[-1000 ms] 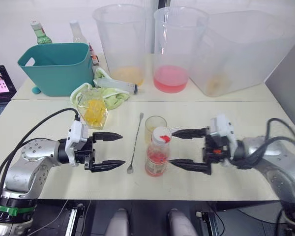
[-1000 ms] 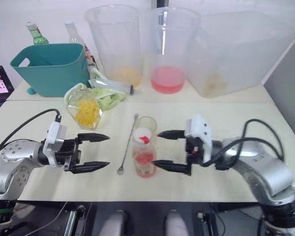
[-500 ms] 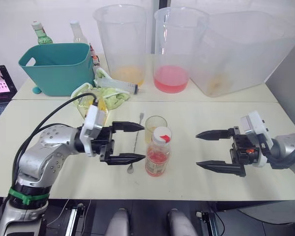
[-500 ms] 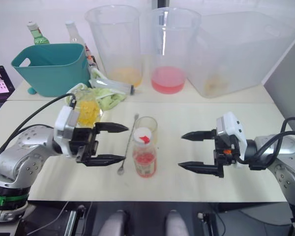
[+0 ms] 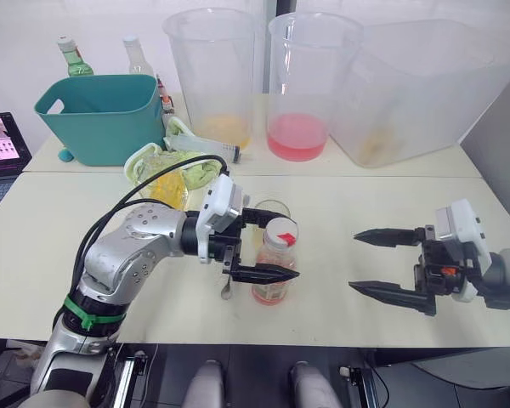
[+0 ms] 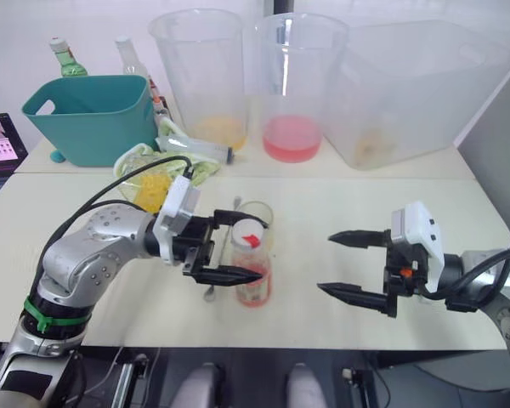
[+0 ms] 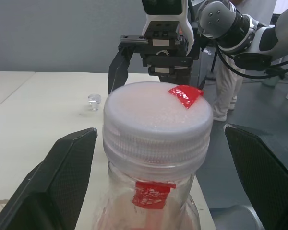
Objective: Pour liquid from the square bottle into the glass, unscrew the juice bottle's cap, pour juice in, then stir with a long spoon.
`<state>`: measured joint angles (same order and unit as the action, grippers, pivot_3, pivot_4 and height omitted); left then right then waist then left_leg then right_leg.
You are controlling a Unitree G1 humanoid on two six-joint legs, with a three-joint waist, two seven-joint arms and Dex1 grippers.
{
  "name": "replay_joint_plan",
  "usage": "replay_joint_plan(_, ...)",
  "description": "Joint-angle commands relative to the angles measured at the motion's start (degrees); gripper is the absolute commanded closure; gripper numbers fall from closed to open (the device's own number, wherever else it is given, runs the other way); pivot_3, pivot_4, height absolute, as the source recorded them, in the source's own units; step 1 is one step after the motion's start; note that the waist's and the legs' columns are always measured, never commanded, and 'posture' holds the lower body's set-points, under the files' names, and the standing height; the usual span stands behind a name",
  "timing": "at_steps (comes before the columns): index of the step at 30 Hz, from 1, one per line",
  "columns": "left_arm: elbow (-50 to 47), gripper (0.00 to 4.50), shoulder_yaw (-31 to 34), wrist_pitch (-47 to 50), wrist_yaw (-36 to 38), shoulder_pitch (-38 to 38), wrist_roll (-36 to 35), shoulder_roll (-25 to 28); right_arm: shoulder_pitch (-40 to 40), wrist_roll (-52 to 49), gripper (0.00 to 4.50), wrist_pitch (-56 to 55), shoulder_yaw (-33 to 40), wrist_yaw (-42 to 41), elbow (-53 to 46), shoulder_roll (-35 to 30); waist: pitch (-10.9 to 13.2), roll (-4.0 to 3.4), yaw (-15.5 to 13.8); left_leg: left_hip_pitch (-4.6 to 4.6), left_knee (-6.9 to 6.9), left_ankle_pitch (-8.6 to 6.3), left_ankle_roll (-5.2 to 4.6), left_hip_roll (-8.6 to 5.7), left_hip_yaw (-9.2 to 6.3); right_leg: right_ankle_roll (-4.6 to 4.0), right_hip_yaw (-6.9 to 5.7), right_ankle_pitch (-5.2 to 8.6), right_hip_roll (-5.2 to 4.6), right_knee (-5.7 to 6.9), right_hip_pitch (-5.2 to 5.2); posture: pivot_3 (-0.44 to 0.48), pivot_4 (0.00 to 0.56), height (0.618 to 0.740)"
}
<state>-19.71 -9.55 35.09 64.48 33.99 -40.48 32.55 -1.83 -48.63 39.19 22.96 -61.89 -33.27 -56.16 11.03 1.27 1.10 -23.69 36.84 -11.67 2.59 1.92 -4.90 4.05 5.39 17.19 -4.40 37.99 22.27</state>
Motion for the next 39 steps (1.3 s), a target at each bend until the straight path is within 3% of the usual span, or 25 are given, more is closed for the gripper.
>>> replay_joint_plan(1, -0.56, 0.0, 0.07, -1.19, -0.09, 0.78, 0.84, -0.73, 0.21, -1.76, 0.02, -0.18, 2.51, 0.98, -2.21, -0.32, 0.0, 0.0, -0.09, 0.0, 0.0, 0.0, 0.0, 0.0, 0.0, 0.0, 0.0, 0.0, 0.0, -0.01, 0.0, 0.0, 0.15, 0.733)
replay_joint_plan(2, -0.17, 0.0, 0.13, -1.26, -0.26, 0.71, 1.0, -0.88, 0.32, -1.98, 0.02, -0.04, 2.67, 1.24, -2.47, -0.25, 0.0, 0.0, -0.12, 0.0, 0.0, 0.0, 0.01, 0.0, 0.0, 0.0, -0.01, 0.0, 0.0, -0.01, 0.0, 0.0, 0.15, 0.733)
replay_joint_plan(9, -0.12, 2.13, 0.39, -1.81, -0.22, -0.02, 2.66, -0.57, -1.78, -5.25, 0.0, 0.76, 1.47, 3.53, -3.88, -0.27, 0.0, 0.0, -0.14, 0.0, 0.01, 0.01, 0.01, 0.0, 0.0, 0.0, 0.0, 0.0, 0.0, -0.01, -0.01, 0.0, 0.15, 0.733)
replay_joint_plan(18, -0.08, 2.13, -0.06, -2.72, -0.49, -0.37, 4.11, -0.61, -8.09, -8.47, 0.0, 1.73, -1.81, 6.5, -4.51, -0.69, 0.0, 0.0, -0.14, 0.0, 0.01, 0.01, 0.01, 0.0, 0.01, 0.0, 0.0, 0.0, 0.0, -0.01, -0.02, 0.0, 0.15, 0.733)
replay_joint_plan(22, -0.43, 2.96, -0.11, -2.74, -0.9, -0.51, 4.36, -0.78, -13.04, -12.12, 0.0, 2.99, -3.48, 9.2, -5.19, -0.06, 0.0, 0.0, -0.07, 0.0, 0.02, 0.01, 0.01, 0.01, 0.0, 0.0, 0.0, 0.0, 0.0, -0.02, -0.02, 0.0, 0.15, 0.733)
replay_joint_plan(30, -0.11, 2.97, -0.93, -4.36, 0.84, -2.8, 5.07, -0.11, -24.1, -11.93, 0.0, 6.29, -15.63, 21.08, -7.94, 6.35, -0.01, 0.01, 0.0, 0.02, 0.01, 0.01, 0.01, 0.01, 0.0, 0.0, -0.01, 0.0, 0.0, 0.01, -0.01, 0.0, 0.15, 0.733)
replay_joint_plan(39, -0.02, 2.97, -2.22, -7.19, 2.11, -3.52, 6.61, 0.05, -28.3, -8.17, 0.0, 6.58, -21.76, 26.8, -7.49, 12.72, -0.02, 0.01, -0.05, 0.03, 0.01, 0.0, 0.0, 0.01, -0.01, 0.0, -0.02, 0.0, 0.0, 0.03, -0.01, 0.0, 0.15, 0.733)
